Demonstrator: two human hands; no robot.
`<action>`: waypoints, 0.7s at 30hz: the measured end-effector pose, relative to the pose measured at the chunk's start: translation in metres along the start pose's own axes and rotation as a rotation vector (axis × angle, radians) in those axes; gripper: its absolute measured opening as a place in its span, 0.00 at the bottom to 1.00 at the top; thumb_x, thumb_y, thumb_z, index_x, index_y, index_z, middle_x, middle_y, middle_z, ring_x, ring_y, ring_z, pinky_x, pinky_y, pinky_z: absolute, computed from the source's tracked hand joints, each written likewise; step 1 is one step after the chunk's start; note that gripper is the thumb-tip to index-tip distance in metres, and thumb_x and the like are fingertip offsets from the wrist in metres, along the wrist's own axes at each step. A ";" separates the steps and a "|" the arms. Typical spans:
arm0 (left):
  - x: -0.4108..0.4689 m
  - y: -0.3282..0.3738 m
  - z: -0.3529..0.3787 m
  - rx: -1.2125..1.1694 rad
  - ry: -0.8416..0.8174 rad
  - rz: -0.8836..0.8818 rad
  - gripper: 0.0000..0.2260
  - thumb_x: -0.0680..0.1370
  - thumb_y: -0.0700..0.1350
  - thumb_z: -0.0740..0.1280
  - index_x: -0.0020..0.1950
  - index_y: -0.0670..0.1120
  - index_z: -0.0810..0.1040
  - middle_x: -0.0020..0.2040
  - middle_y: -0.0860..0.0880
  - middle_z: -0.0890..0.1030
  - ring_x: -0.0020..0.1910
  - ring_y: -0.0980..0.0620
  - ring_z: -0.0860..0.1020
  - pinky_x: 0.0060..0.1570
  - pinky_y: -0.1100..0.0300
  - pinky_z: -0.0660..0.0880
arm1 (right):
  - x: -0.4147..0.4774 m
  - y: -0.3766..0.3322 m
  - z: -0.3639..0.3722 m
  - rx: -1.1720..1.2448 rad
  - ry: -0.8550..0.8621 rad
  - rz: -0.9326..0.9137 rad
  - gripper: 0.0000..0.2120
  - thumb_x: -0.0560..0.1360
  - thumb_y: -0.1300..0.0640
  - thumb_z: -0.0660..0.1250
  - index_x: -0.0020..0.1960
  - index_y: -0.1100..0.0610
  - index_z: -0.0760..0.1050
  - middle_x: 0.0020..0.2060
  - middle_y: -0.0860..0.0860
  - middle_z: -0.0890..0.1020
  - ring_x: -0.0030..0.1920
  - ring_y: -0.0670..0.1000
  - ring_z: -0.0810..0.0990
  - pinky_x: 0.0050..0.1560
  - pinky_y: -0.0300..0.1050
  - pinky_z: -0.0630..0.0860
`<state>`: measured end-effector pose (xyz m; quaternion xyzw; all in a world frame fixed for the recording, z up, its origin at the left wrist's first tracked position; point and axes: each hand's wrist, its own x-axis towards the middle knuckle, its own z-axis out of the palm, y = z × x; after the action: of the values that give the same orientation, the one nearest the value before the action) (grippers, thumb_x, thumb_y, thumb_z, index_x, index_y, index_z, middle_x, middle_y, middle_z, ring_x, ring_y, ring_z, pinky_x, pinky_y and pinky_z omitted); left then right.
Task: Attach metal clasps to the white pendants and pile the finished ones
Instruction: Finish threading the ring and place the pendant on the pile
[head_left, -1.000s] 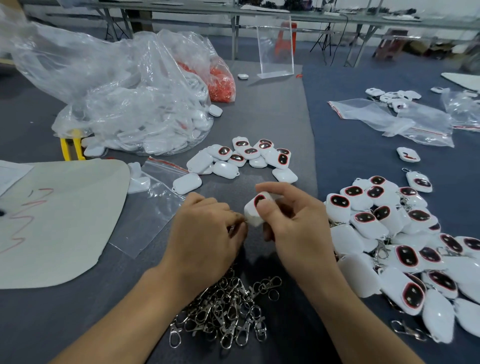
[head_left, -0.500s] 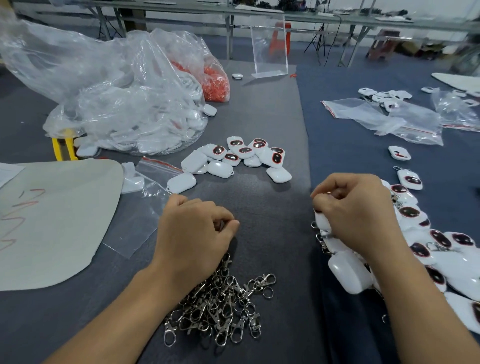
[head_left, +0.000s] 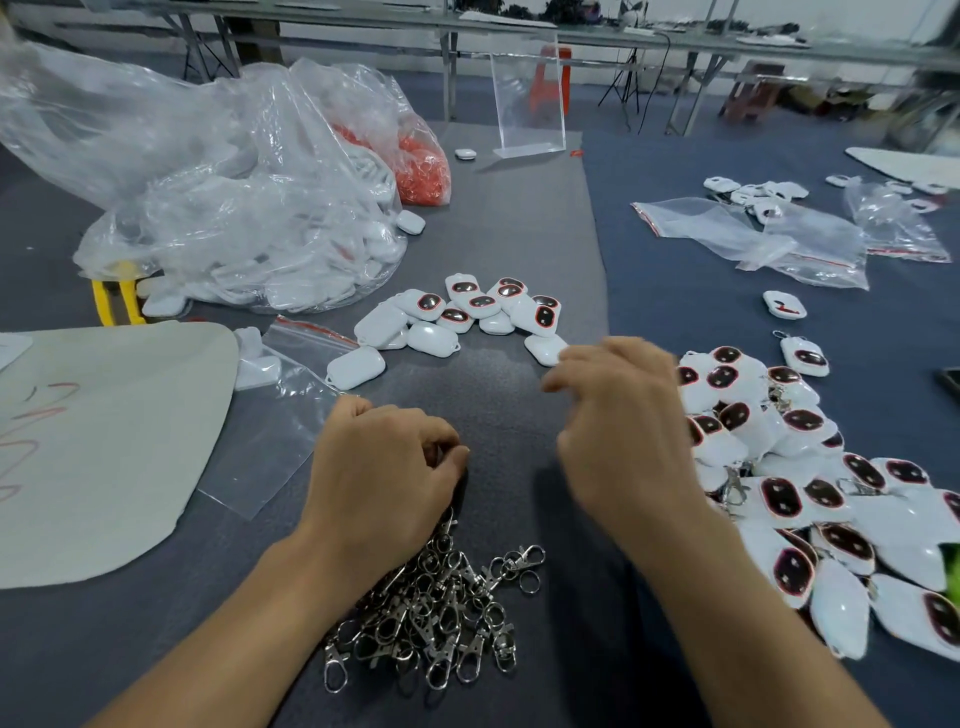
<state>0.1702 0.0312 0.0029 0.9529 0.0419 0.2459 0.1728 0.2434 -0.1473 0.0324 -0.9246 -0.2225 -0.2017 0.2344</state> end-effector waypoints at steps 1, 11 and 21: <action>0.000 0.000 0.000 0.014 -0.001 0.005 0.05 0.70 0.52 0.79 0.38 0.54 0.85 0.33 0.58 0.82 0.32 0.59 0.66 0.46 0.57 0.62 | 0.000 -0.009 0.012 0.015 -0.070 -0.027 0.22 0.66 0.72 0.66 0.56 0.58 0.85 0.59 0.54 0.85 0.63 0.59 0.75 0.65 0.42 0.59; 0.001 -0.002 -0.004 -0.131 -0.087 -0.113 0.04 0.74 0.55 0.74 0.42 0.57 0.84 0.31 0.61 0.79 0.31 0.63 0.72 0.38 0.65 0.65 | 0.024 0.002 0.057 0.100 -0.260 0.218 0.30 0.79 0.46 0.66 0.78 0.53 0.64 0.73 0.52 0.68 0.73 0.56 0.65 0.74 0.51 0.62; 0.012 -0.008 -0.031 -0.487 -0.783 0.109 0.16 0.61 0.59 0.78 0.47 0.62 0.86 0.46 0.62 0.82 0.45 0.60 0.80 0.47 0.65 0.74 | 0.004 -0.005 0.043 0.418 -0.160 0.234 0.10 0.84 0.53 0.63 0.57 0.49 0.84 0.46 0.49 0.85 0.48 0.53 0.80 0.49 0.48 0.73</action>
<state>0.1653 0.0505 0.0311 0.9065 -0.1357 -0.1209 0.3812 0.2554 -0.1192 0.0015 -0.8885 -0.1687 -0.0488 0.4239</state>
